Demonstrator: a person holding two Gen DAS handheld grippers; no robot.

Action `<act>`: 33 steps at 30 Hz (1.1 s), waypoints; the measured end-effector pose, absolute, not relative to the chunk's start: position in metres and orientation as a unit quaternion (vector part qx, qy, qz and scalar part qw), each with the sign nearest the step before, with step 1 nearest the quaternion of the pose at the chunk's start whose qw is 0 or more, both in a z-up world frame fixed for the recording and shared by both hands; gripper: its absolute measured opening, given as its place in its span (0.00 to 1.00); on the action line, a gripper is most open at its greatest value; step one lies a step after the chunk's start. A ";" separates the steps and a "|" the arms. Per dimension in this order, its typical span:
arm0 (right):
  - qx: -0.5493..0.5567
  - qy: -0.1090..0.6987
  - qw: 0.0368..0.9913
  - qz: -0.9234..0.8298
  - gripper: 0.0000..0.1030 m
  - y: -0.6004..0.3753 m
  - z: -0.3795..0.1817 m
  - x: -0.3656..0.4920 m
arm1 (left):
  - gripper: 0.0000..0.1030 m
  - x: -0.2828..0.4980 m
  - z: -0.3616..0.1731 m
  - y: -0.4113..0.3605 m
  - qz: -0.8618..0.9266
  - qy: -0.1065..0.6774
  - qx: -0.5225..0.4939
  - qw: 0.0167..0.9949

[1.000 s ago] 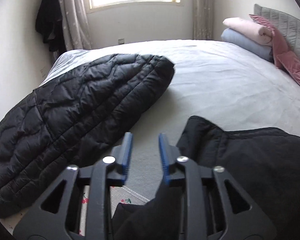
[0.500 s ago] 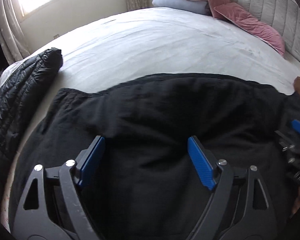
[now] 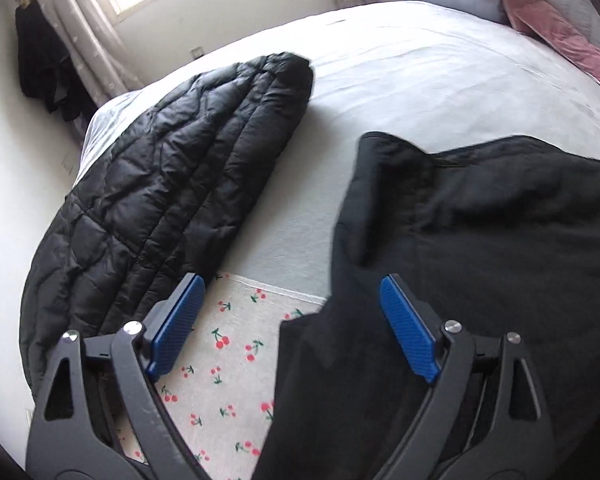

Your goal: Fold large clothes

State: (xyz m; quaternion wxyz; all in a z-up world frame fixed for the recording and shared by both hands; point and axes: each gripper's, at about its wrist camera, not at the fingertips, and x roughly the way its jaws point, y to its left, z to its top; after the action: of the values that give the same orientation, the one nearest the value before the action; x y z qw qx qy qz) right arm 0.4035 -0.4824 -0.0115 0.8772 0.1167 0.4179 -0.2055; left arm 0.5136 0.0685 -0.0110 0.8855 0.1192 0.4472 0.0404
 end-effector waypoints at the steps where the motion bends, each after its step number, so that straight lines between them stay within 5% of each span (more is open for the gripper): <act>1: 0.115 0.412 0.884 -0.190 0.89 -0.473 -0.002 0.395 | 0.88 0.502 -0.003 0.057 0.017 0.440 0.122 0.889; 10: 0.074 0.429 0.900 -0.034 0.90 -0.325 -0.018 0.340 | 0.88 0.395 -0.007 -0.028 -0.139 0.439 0.101 0.882; 14: 0.070 0.469 0.879 -0.054 0.90 -0.351 -0.067 0.321 | 0.91 0.392 -0.054 0.030 -0.100 0.484 0.086 0.865; 19: -0.006 0.469 0.877 -0.101 0.88 -0.374 -0.059 0.287 | 0.91 0.379 -0.040 0.120 -0.040 0.480 0.073 0.873; 24: 0.103 0.453 0.880 -0.105 0.89 -0.423 -0.041 0.249 | 0.90 0.358 -0.020 0.187 -0.067 0.507 -0.055 0.858; 33: 0.318 0.457 0.828 -0.065 0.90 -0.477 -0.092 0.224 | 0.89 0.357 -0.069 0.202 -0.137 0.554 -0.226 0.789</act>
State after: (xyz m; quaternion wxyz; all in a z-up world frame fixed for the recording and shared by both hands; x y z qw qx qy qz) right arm 0.2244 -0.4766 -0.0920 0.8281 0.3183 0.4568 -0.0652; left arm 0.3571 0.2025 -0.0690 0.7893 -0.2264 0.5541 -0.1365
